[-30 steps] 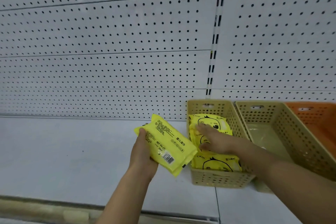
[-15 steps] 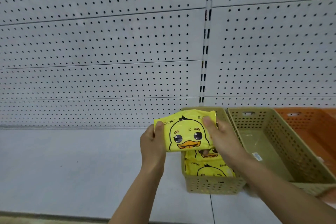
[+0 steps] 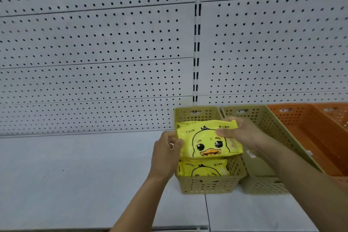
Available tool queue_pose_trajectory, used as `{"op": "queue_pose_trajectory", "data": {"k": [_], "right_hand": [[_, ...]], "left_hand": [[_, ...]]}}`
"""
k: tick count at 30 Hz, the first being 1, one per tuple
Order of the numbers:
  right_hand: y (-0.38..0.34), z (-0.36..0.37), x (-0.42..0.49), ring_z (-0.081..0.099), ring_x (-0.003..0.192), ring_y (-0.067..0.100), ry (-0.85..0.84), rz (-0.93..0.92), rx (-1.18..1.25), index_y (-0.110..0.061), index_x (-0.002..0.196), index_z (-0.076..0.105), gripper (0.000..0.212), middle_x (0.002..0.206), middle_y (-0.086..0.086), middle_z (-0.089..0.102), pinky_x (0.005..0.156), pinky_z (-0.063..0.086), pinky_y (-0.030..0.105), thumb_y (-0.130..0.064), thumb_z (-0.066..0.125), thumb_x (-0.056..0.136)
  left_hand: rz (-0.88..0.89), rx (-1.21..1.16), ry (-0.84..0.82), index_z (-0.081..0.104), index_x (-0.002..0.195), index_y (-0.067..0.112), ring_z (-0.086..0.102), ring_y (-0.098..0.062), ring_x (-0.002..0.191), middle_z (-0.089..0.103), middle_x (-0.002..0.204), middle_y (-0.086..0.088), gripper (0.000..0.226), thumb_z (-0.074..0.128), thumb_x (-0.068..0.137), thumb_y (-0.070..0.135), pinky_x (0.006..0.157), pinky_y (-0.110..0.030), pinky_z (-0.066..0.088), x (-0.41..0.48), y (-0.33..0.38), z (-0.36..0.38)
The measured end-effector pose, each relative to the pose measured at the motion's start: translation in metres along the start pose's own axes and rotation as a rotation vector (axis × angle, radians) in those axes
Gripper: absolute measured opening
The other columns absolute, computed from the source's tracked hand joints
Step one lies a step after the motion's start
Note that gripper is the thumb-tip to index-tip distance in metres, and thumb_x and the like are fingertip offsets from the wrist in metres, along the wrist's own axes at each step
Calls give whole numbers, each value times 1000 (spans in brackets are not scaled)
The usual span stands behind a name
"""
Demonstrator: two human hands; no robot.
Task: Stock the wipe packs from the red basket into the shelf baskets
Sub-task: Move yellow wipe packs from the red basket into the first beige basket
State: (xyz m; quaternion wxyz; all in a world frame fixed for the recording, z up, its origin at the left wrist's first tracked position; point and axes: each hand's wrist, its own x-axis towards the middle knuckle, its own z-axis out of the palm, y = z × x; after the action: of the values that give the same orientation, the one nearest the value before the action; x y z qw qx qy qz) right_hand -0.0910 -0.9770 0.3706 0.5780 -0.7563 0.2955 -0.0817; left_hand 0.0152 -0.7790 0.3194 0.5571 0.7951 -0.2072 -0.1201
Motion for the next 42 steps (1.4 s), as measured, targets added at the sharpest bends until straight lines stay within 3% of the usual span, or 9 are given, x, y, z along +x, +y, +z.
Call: {"op": "queue_pose_trajectory", "data": {"k": [4, 11, 16, 20, 23, 27, 31, 37, 42], "right_hand": [[12, 8, 3, 65, 71, 22, -9, 42, -262, -22, 103, 63, 32, 101, 7, 67, 63, 51, 30, -21, 79, 76], [15, 42, 10, 52, 112, 22, -105, 108, -661, -10, 132, 48, 53, 131, 8, 50, 87, 43, 29, -20, 70, 84], [33, 62, 10, 41, 125, 28, -81, -212, -1309, -12, 136, 43, 52, 137, 13, 44, 103, 39, 38, -12, 58, 85], [27, 74, -12, -10, 147, 25, -335, -146, -1149, -37, 151, 8, 60, 160, -4, -8, 116, 3, 57, -45, 37, 99], [17, 82, -10, -17, 145, 30, -586, 69, -1236, -34, 151, 7, 51, 159, -1, -18, 114, -1, 57, -44, 19, 103], [22, 91, 3, -17, 145, 29, -618, 183, -1239, -37, 150, -6, 61, 157, -3, -23, 113, 2, 58, -52, 24, 99], [15, 86, -10, -11, 147, 26, -496, 144, -1141, -37, 151, 6, 59, 160, 0, -14, 117, 2, 53, -52, 29, 99], [10, 97, -35, 42, 129, 29, -423, 262, -889, -19, 117, 49, 37, 138, 8, 47, 107, 31, 42, -42, 25, 101], [29, 114, -67, 55, 93, 24, 43, -104, -950, -24, 82, 54, 34, 92, -3, 61, 84, 38, 35, -42, 30, 100]], "left_hand": [[-30, 56, -151, 46, 129, 34, 44, -3, 122, 47, 127, 19, 34, 55, 96, 31, 102, -30, 42, -12, -16, -5], [25, -17, -243, 41, 122, 53, 52, 7, 115, 57, 123, 27, 36, 39, 103, 23, 96, -32, 51, -24, -24, -3], [46, -9, -248, 39, 136, 44, 55, -2, 118, 58, 127, 23, 37, 38, 103, 27, 98, -40, 52, -24, -29, -3], [73, 14, -233, 36, 140, 43, 57, -1, 114, 57, 127, 23, 42, 39, 103, 25, 97, -39, 51, -24, -34, -2], [91, 20, -234, 36, 132, 50, 59, 0, 109, 58, 124, 24, 42, 37, 102, 20, 95, -36, 51, -25, -33, -1], [72, 15, -244, 35, 125, 60, 59, -5, 111, 57, 128, 18, 48, 36, 95, 22, 96, -40, 51, -23, -35, 1], [73, -40, -278, 38, 127, 54, 59, -11, 115, 57, 130, 13, 46, 35, 87, 32, 96, -47, 50, -19, -43, 1], [128, -62, -322, 34, 137, 46, 57, -15, 119, 57, 133, 11, 45, 38, 93, 47, 99, -47, 47, -21, -48, -4], [156, 166, -445, 24, 149, 40, 52, -14, 126, 45, 147, 14, 57, 34, 96, 58, 102, -38, 43, -53, -52, -36]]}}
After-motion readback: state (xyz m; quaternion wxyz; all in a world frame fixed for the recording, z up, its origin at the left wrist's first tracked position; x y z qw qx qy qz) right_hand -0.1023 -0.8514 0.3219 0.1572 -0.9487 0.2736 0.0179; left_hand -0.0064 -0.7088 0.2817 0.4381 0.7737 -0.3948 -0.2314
